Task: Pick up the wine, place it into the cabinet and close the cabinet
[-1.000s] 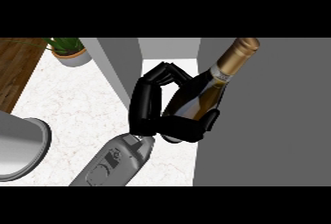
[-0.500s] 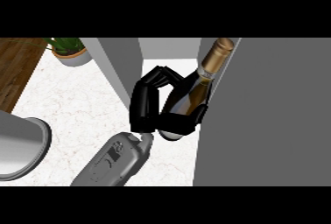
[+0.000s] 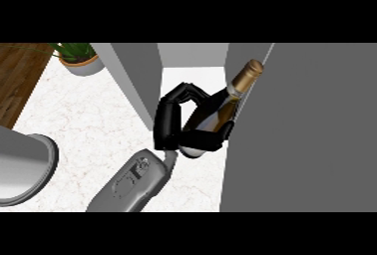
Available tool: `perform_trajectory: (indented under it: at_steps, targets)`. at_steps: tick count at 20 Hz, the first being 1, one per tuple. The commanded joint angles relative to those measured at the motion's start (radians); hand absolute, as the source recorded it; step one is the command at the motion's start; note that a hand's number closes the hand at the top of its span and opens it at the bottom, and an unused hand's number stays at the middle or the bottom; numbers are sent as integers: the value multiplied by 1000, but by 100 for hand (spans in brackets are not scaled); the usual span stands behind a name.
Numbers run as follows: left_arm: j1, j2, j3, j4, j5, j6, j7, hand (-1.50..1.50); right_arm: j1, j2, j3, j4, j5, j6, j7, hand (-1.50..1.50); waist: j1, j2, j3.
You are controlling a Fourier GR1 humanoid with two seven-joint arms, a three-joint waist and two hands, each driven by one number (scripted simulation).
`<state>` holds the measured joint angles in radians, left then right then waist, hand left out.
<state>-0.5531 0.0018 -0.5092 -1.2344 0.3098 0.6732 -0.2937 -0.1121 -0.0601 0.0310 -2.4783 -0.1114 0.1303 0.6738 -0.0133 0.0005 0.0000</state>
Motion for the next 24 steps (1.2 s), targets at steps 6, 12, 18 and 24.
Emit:
perform_trajectory:
  at_steps: [6,12,18,24]
  targets:
    - [-83,-1,58,161,49,14,-107,150,5,9,0,-74,-45,-17,34,-150,-2,1,0]
    - [-25,-2,136,135,39,-60,-111,150,107,36,41,-77,-5,12,-40,-150,8,-2,0]
    - [-155,12,260,349,98,-205,-166,150,75,0,-39,-79,-118,31,-30,-150,-2,2,0]
    - [-197,0,248,381,78,-182,-95,150,59,-17,-72,-81,-140,37,-10,-150,4,-1,0]
